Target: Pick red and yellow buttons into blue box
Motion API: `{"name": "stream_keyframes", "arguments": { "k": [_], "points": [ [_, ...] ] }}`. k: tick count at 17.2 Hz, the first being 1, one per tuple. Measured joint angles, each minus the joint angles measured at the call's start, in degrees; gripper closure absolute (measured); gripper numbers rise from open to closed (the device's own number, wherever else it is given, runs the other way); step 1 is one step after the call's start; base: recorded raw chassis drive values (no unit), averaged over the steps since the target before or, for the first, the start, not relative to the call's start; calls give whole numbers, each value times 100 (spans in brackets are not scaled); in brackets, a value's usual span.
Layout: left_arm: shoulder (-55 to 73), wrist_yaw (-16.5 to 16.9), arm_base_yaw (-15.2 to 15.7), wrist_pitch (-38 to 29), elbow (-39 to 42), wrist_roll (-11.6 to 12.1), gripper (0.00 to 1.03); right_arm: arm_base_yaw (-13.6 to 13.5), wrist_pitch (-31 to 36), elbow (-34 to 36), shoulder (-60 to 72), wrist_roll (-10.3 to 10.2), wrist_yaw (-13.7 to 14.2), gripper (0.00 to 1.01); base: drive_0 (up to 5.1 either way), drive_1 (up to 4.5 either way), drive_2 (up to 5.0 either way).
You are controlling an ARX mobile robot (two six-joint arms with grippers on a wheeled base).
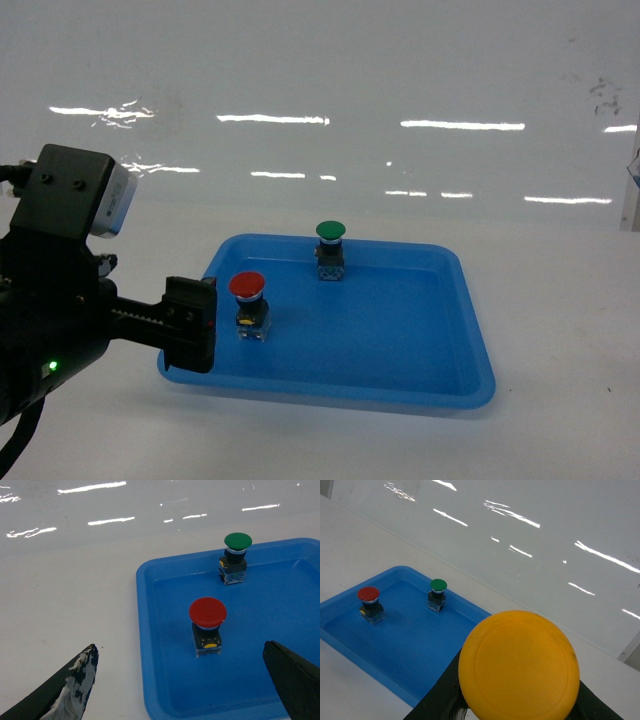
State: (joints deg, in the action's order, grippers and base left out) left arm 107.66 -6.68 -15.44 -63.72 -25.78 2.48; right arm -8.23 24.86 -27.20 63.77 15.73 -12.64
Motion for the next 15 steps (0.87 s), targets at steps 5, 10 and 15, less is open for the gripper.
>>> {"name": "stream_keyframes", "arguments": {
  "k": [5, 10, 15],
  "points": [
    [-13, -234, 0, 243, -170, 101, 5, 0, 0, 0, 0, -2, 0, 73, 0, 0, 0],
    [-22, -127, 2, 289, -170, 96, 5, 0, 0, 0, 0, 0, 0, 74, 0, 0, 0],
    [-177, 422, -503, 457, -166, 76, 5, 0, 0, 0, 0, 0, 0, 74, 0, 0, 0]
  ]
}}
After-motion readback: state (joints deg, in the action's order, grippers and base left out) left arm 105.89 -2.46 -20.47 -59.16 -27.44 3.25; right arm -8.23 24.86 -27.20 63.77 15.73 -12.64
